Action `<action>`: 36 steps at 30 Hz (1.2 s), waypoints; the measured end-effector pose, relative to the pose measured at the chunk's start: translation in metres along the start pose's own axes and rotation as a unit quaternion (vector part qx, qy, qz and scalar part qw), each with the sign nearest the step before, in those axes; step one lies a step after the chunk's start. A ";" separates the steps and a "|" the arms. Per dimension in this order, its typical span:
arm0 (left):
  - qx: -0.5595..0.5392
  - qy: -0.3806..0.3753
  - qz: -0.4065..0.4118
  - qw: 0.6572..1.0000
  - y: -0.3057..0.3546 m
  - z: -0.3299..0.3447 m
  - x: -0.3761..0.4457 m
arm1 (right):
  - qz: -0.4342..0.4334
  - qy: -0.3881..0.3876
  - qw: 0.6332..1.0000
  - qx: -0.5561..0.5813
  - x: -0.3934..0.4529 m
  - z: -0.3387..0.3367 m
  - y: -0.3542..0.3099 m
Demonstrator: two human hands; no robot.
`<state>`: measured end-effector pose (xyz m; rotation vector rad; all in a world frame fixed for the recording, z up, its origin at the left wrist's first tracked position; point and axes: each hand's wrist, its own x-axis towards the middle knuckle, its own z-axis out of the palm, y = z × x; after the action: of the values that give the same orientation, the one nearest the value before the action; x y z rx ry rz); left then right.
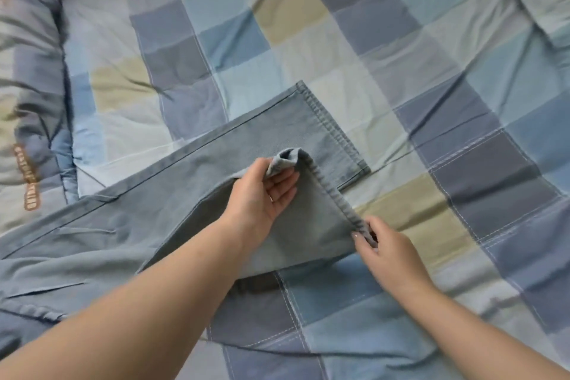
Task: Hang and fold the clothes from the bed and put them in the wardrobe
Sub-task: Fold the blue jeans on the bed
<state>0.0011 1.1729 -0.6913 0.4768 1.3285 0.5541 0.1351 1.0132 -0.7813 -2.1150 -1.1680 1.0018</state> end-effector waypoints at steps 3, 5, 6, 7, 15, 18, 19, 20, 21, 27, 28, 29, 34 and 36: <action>0.051 0.027 0.041 0.997 0.035 0.010 0.027 | 0.038 0.066 0.991 0.111 0.028 -0.007 -0.021; 0.085 0.041 0.065 0.993 0.055 0.022 0.042 | 0.076 0.071 0.981 0.166 0.047 -0.012 -0.032; 0.100 0.045 0.075 0.991 0.064 0.028 0.050 | 0.092 0.066 0.976 0.186 0.056 -0.014 -0.036; 0.114 0.050 0.084 0.989 0.070 0.035 0.058 | 0.104 0.063 0.972 0.200 0.064 -0.016 -0.038; 0.175 0.042 0.112 0.977 0.091 0.084 0.107 | 0.183 0.077 0.947 0.252 0.111 -0.018 -0.026; 0.209 0.010 0.096 0.973 0.084 0.090 0.121 | 0.215 0.069 0.942 0.247 0.127 -0.011 -0.013; 0.224 -0.002 0.093 0.970 0.078 0.088 0.126 | 0.225 0.063 0.944 0.234 0.130 -0.009 -0.007; 0.238 -0.008 0.091 0.967 0.069 0.085 0.130 | 0.234 0.060 0.945 0.222 0.132 -0.006 -0.001; 0.259 -0.006 0.094 0.961 0.059 0.081 0.133 | 0.239 0.062 0.945 0.215 0.133 -0.005 0.003; 0.614 0.049 0.348 0.707 -0.033 0.012 0.112 | 0.177 0.108 0.976 0.060 0.127 -0.006 0.004; 0.652 0.028 0.387 0.652 -0.053 -0.003 0.102 | 0.166 0.108 0.979 0.059 0.127 -0.006 0.003; 0.674 0.014 0.417 0.610 -0.071 -0.019 0.095 | 0.158 0.097 0.981 0.063 0.127 -0.008 0.003; 0.742 0.038 0.401 0.535 -0.119 -0.071 0.074 | 0.155 -0.013 0.972 0.177 0.135 -0.016 0.004; 0.747 0.060 0.414 0.517 -0.122 -0.081 0.069 | 0.152 -0.003 0.968 0.199 0.136 -0.016 0.007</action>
<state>-0.0561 1.1216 -0.8336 2.6658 1.3616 -0.0197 0.1997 1.1257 -0.8251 -1.9906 -0.5863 1.2582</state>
